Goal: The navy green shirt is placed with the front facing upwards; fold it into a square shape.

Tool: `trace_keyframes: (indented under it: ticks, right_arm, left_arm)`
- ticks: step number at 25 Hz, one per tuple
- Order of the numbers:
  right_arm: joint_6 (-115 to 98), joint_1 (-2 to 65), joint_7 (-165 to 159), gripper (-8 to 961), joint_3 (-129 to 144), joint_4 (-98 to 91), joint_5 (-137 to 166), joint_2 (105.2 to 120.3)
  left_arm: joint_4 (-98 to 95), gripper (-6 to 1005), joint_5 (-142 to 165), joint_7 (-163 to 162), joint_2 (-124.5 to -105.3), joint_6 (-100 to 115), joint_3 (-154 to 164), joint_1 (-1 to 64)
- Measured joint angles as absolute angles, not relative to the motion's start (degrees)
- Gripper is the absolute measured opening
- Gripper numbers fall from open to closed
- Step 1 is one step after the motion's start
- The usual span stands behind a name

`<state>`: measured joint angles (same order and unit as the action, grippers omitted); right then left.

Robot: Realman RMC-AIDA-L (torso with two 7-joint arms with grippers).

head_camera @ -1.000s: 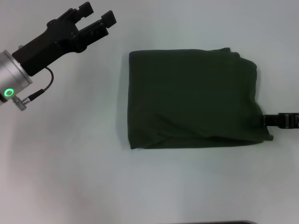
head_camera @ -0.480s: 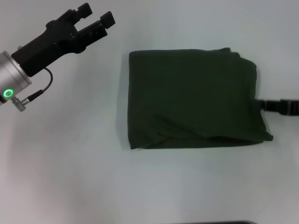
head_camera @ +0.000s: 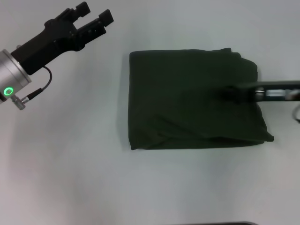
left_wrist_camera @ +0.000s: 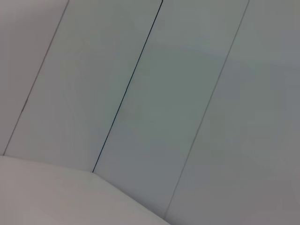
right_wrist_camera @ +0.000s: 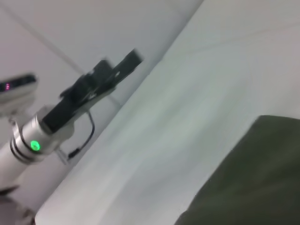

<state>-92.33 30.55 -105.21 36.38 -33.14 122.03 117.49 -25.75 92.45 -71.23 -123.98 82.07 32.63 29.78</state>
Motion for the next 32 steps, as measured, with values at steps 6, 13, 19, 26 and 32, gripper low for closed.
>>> trace_keyframes:
  ticks: [6, 13, 19, 26, 32]
  right_arm:
    - [-85.17, 35.22, -104.71, 77, 44.47, -30.54, 121.93, 119.42]
    - [-81.48, 38.24, -103.26, 77, 46.53, -27.32, 121.82, 119.47]
    - [-75.53, 38.35, -105.58, 78, 50.23, -26.25, 122.06, 119.50]
    - [-71.95, 37.95, -106.61, 79, 53.86, -25.83, 121.85, 119.53]
    - [-75.06, 37.20, -103.31, 80, 53.32, -27.53, 118.21, 119.29]
  left_arm:
    - [-25.75, 887, 92.45, -71.22, -123.94, 81.64, 32.44, 30.15]
    - [-25.75, 888, 92.45, -71.24, -123.96, 81.15, 32.43, 30.64]
    - [-25.75, 888, 92.45, -71.28, -123.91, 80.79, 32.36, 30.77]
    - [-25.77, 888, 92.45, -71.24, -123.91, 80.55, 32.34, 30.76]
    - [-25.78, 888, 92.45, -71.22, -123.91, 80.41, 32.34, 30.81]
